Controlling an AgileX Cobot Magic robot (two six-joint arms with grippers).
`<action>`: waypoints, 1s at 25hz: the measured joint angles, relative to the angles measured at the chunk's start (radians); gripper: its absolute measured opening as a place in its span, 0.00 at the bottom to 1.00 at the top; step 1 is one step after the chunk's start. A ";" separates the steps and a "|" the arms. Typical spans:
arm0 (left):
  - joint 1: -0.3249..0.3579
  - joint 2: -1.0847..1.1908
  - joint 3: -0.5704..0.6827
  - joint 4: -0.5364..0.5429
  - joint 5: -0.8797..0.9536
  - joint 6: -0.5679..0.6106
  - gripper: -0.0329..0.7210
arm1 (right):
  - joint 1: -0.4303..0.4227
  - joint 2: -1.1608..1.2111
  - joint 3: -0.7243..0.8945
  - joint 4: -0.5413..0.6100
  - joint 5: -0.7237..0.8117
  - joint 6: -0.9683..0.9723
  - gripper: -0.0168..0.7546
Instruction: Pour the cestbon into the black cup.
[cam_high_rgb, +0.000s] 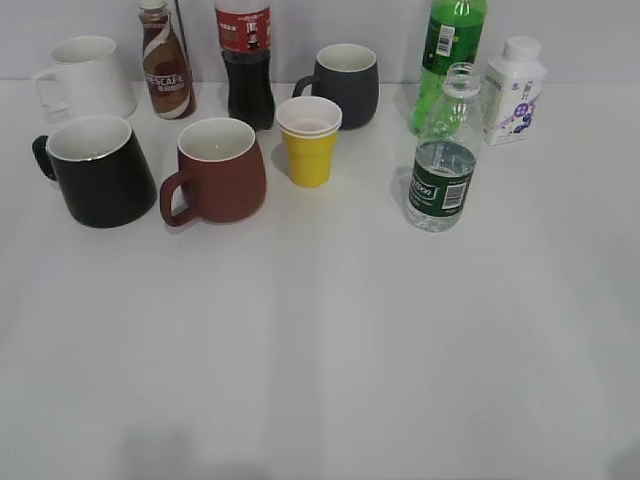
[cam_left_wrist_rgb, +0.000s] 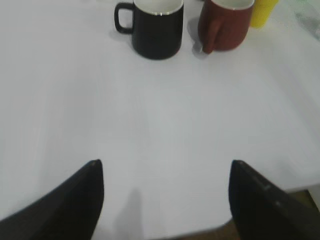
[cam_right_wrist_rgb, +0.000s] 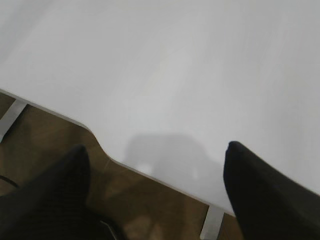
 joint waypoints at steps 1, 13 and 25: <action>0.000 -0.007 0.005 0.000 -0.017 0.000 0.82 | 0.000 -0.004 0.007 0.001 -0.019 -0.004 0.82; 0.000 -0.011 0.042 -0.003 -0.091 0.007 0.82 | 0.000 -0.004 0.032 0.006 -0.093 -0.016 0.73; 0.188 -0.057 0.044 -0.004 -0.093 0.007 0.82 | -0.391 -0.131 0.033 0.029 -0.096 -0.017 0.71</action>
